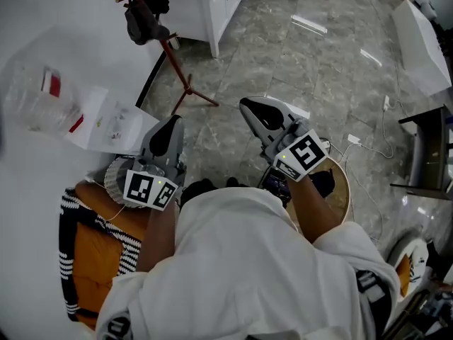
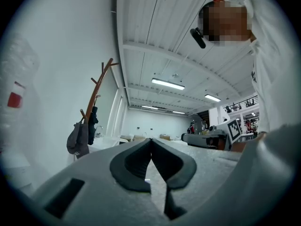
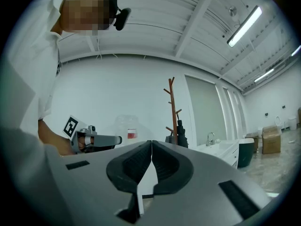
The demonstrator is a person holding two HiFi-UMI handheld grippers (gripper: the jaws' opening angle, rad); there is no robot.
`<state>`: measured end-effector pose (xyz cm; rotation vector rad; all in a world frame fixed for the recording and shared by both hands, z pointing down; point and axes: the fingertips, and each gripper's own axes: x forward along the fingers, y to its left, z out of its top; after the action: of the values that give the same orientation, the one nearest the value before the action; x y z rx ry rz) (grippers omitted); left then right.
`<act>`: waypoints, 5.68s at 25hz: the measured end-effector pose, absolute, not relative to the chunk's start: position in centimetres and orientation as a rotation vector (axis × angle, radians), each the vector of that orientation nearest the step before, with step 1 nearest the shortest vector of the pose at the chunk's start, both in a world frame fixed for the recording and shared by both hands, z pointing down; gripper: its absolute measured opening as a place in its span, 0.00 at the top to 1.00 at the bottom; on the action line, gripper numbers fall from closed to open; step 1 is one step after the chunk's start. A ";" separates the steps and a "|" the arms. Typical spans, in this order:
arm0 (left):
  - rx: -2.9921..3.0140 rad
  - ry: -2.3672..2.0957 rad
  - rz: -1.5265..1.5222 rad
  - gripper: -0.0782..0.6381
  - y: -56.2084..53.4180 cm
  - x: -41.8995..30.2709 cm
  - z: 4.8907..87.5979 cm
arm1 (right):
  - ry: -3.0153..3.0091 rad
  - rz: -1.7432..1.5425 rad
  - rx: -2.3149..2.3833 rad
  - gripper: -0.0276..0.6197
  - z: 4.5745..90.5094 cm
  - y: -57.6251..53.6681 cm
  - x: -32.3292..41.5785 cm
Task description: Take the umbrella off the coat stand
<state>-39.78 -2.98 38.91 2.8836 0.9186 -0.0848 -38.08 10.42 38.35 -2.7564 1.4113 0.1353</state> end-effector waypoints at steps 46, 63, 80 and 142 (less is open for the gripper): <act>2.765 0.932 -0.127 0.87 -3.4 -11.4 39.6 | 1.422 0.082 -2.677 0.93 37.6 8.4 -11.1; 2.772 0.877 -0.144 0.87 -3.3 -3.2 40.2 | 1.493 0.083 -2.665 0.93 37.8 8.9 -4.0; 2.970 0.458 -0.157 0.87 -1.4 8.5 39.5 | 1.827 0.105 -2.340 0.93 38.3 11.3 11.4; 2.912 -0.998 -0.335 0.87 -16.2 4.2 35.5 | 2.862 0.059 -1.125 0.61 35.1 -13.4 18.4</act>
<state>4.21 -16.16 35.48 2.9122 -0.9985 -0.3351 18.38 -13.40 35.13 -1.1250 2.8618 0.0594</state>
